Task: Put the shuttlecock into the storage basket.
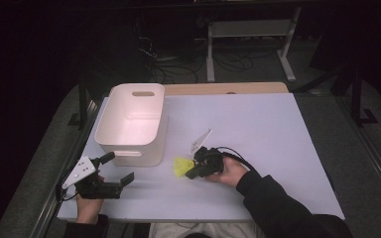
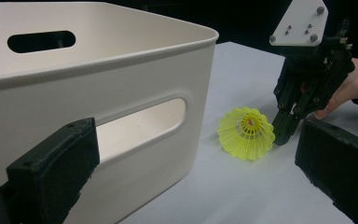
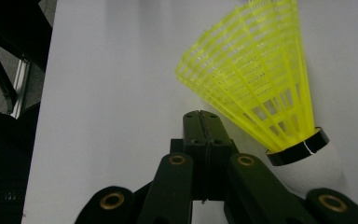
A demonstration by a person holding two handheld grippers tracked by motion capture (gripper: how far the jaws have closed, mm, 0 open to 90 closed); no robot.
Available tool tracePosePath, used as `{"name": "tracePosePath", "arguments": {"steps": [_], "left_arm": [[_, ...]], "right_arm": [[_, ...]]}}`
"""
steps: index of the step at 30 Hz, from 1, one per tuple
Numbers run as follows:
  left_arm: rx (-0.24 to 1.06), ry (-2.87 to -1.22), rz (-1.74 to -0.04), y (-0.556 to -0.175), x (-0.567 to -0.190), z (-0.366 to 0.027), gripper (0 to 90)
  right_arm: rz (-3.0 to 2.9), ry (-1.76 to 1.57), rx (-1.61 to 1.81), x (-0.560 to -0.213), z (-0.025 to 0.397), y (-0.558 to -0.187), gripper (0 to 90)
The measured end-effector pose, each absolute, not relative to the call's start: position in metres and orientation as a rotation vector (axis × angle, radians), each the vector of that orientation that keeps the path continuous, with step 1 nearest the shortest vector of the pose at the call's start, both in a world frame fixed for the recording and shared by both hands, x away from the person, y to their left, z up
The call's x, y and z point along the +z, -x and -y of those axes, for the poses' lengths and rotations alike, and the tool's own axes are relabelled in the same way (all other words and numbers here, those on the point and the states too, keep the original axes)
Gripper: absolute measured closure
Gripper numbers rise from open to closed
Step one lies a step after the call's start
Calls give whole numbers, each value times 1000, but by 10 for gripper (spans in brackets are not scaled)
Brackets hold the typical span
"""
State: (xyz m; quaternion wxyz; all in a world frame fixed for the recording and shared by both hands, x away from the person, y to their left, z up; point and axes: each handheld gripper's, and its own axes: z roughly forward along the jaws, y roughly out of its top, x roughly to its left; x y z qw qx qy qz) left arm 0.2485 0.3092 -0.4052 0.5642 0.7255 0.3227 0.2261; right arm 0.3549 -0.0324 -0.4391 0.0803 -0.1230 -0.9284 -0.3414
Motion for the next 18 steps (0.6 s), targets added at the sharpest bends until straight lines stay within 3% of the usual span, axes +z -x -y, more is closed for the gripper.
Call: {"name": "tracePosePath", "arguments": {"steps": [18], "left_arm": [[531,-1699,-764,-249,-405,-310,0]], "right_arm": [[2793,389,-1037,-437,21,-363,888]]}}
